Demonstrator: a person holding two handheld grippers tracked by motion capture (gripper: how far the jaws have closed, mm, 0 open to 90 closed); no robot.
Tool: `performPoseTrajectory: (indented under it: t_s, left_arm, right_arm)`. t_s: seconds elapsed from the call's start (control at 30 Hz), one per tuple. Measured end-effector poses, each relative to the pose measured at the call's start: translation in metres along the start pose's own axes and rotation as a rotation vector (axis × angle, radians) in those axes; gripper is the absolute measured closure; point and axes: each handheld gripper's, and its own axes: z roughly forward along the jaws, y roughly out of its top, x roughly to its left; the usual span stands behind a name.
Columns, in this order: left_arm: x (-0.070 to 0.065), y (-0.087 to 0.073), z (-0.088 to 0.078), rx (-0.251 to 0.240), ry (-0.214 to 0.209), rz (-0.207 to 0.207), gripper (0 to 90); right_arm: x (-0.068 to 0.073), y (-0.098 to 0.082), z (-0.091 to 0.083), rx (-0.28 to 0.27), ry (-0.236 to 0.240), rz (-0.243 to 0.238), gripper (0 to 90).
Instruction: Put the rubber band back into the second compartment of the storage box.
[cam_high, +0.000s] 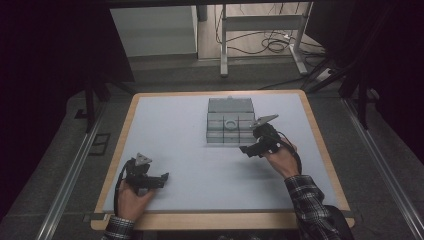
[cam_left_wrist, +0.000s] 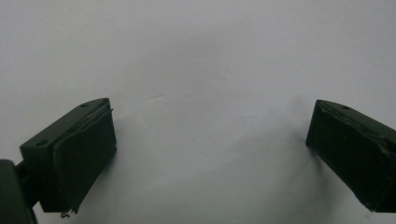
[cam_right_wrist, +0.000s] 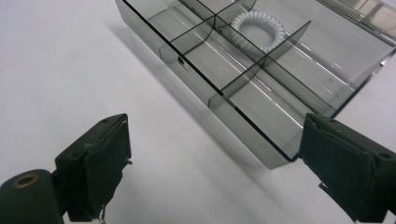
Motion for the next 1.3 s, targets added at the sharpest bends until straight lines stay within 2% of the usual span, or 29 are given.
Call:
performPoseTrajectory:
  t_s: [1.3]
  left_arm:
    - [0.000,0.000,0.000,0.003,0.000,0.003,1.8]
  right_arm:
    - [-0.002,-0.032,-0.028,0.016,-0.026,0.025,9.3]
